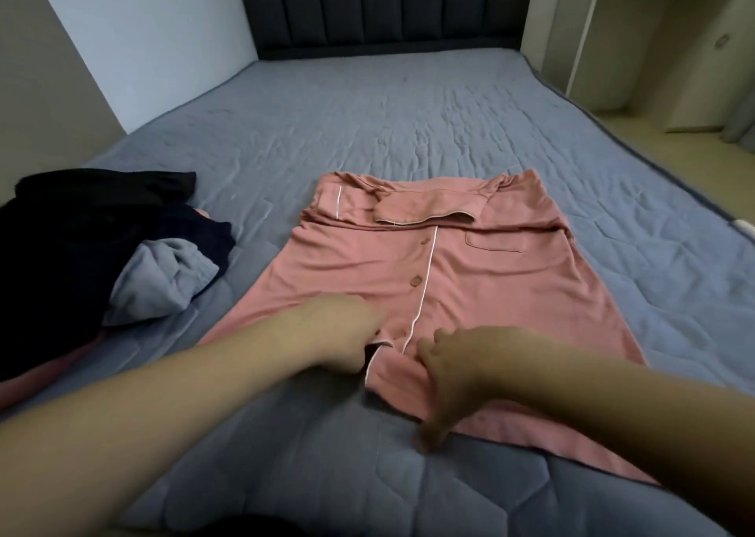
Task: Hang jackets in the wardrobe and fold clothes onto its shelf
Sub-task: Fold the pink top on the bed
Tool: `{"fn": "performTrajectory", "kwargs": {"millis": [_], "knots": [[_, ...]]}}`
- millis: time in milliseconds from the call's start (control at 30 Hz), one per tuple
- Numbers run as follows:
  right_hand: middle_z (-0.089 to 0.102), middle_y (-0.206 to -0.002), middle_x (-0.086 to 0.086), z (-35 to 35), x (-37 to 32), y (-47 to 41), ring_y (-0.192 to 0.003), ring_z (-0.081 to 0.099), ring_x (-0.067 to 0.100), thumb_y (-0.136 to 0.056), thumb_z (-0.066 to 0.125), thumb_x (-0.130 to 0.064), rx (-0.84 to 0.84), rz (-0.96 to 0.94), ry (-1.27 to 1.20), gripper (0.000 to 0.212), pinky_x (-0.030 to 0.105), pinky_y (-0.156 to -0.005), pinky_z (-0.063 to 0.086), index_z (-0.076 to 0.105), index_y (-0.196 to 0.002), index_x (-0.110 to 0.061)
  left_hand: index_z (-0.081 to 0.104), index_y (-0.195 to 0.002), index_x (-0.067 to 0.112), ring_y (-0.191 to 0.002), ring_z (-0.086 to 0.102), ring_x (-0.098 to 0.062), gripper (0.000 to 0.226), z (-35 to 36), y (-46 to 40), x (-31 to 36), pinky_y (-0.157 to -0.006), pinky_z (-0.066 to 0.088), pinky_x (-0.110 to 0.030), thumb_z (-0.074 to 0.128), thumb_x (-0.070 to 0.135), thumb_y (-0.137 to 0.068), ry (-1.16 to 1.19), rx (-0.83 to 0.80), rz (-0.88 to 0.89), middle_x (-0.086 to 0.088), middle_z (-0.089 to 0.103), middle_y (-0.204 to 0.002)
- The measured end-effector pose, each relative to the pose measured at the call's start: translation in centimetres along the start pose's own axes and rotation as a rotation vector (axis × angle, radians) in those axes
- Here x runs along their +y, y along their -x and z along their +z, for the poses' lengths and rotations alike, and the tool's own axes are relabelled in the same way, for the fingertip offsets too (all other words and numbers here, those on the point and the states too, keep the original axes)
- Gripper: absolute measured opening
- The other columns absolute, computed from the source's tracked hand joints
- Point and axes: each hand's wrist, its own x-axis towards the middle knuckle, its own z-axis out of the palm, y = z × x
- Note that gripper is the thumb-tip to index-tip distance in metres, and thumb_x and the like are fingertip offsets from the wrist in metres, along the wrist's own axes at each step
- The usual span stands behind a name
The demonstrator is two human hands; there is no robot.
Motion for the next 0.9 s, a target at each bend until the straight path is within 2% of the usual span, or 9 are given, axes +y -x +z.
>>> {"fn": "performTrajectory", "kwargs": {"millis": [100, 167, 300, 433, 600, 700, 767, 833, 900], "knots": [[0.061, -0.112, 0.009, -0.6, -0.1, -0.8, -0.089, 0.057, 0.028, -0.075, 0.070, -0.038, 0.115, -0.069, 0.078, 0.041, 0.030, -0.067, 0.040, 0.055, -0.107, -0.017, 0.036, -0.093, 0.022, -0.090, 0.058, -0.028, 0.033, -0.1, -0.7, -1.1, -0.063, 0.034, -0.030, 0.064, 0.029, -0.079, 0.088, -0.039, -0.038, -0.005, 0.060, -0.100], [0.063, -0.103, 0.009, -1.5, 1.5, -1.3, -0.085, 0.058, 0.029, -0.079, 0.061, -0.017, 0.114, -0.023, 0.214, 0.017, 0.029, -0.064, 0.040, 0.057, -0.096, -0.017, 0.035, -0.101, 0.020, -0.091, 0.060, -0.029, 0.042, 0.6, -0.5, -1.8, -0.064, 0.036, -0.031, 0.066, 0.028, -0.075, -0.021, -0.061, -0.068, -0.005, 0.060, -0.103], [0.062, -0.099, 0.009, -2.4, 5.1, -2.6, -0.083, 0.057, 0.028, -0.085, 0.055, -0.017, -0.195, 0.166, 0.362, 0.030, 0.032, -0.075, 0.047, 0.066, -0.111, -0.009, 0.037, -0.115, 0.017, -0.096, 0.064, -0.032, 0.041, -0.3, -1.5, -3.5, -0.062, 0.039, -0.034, 0.055, 0.015, -0.078, -0.163, 0.174, -0.132, -0.006, 0.063, -0.107], [0.063, -0.116, 0.010, -4.9, 7.5, -3.2, -0.096, 0.062, 0.028, -0.088, 0.049, -0.016, -0.099, 0.245, 0.317, 0.033, 0.032, -0.080, 0.048, 0.063, -0.116, -0.008, 0.044, -0.113, 0.015, -0.101, 0.063, -0.033, 0.037, -4.3, -3.8, -5.7, -0.063, 0.036, -0.033, 0.051, 0.010, -0.078, -0.195, 0.362, -0.263, -0.008, 0.060, -0.114], [0.056, -0.118, 0.010, -8.3, 9.8, -4.4, -0.095, 0.052, 0.026, -0.091, 0.052, -0.021, -0.151, 0.343, 0.435, 0.035, 0.032, -0.080, 0.039, 0.059, -0.124, -0.012, 0.057, -0.118, 0.018, -0.109, 0.061, -0.029, 0.035, -6.6, -7.4, -7.4, -0.068, 0.040, -0.034, 0.051, 0.011, -0.084, -0.308, 0.164, -0.332, -0.006, 0.060, -0.121], [0.057, -0.125, 0.008, -10.6, 12.0, -7.3, -0.111, 0.057, 0.029, -0.090, 0.052, -0.021, 0.063, 0.411, 0.375, 0.036, 0.036, -0.082, 0.045, 0.059, -0.124, -0.014, 0.061, -0.117, 0.018, -0.114, 0.060, -0.028, 0.033, -8.8, -11.0, -9.5, -0.080, 0.048, -0.036, 0.050, 0.014, -0.086, -0.247, 0.101, -0.410, -0.006, 0.061, -0.125], [0.053, -0.134, 0.008, -12.4, 13.6, -9.2, -0.119, 0.054, 0.031, -0.091, 0.048, -0.016, 0.358, 0.475, 0.257, 0.039, 0.042, -0.079, 0.046, 0.054, -0.129, -0.015, 0.062, -0.118, 0.016, -0.115, 0.060, -0.029, 0.033, -10.3, -13.5, -11.2, -0.087, 0.050, -0.038, 0.050, 0.013, -0.087, -0.197, 0.200, -0.496, -0.009, 0.061, -0.126], [0.043, -0.140, 0.009, -13.0, 15.0, -10.6, -0.125, 0.046, 0.031, -0.092, 0.052, -0.021, 0.588, 0.530, 0.223, 0.045, 0.050, -0.088, 0.044, 0.042, -0.136, -0.017, 0.058, -0.123, 0.015, -0.118, 0.058, -0.030, 0.035, -11.0, -15.9, -12.8, -0.092, 0.047, -0.039, 0.049, 0.012, -0.089, -0.203, 0.365, -0.583, -0.010, 0.060, -0.128], [0.025, -0.150, 0.010, -12.2, 16.1, -11.7, -0.136, 0.029, 0.034, -0.084, 0.064, -0.042, 0.519, 0.589, 0.149, 0.083, 0.065, -0.103, 0.030, 0.018, -0.148, -0.018, 0.050, -0.130, 0.016, -0.123, 0.053, -0.032, 0.042, -10.5, -17.9, -14.0, -0.098, 0.043, -0.046, 0.052, 0.018, -0.089, -0.175, 0.370, -0.672, -0.010, 0.055, -0.133]]}}
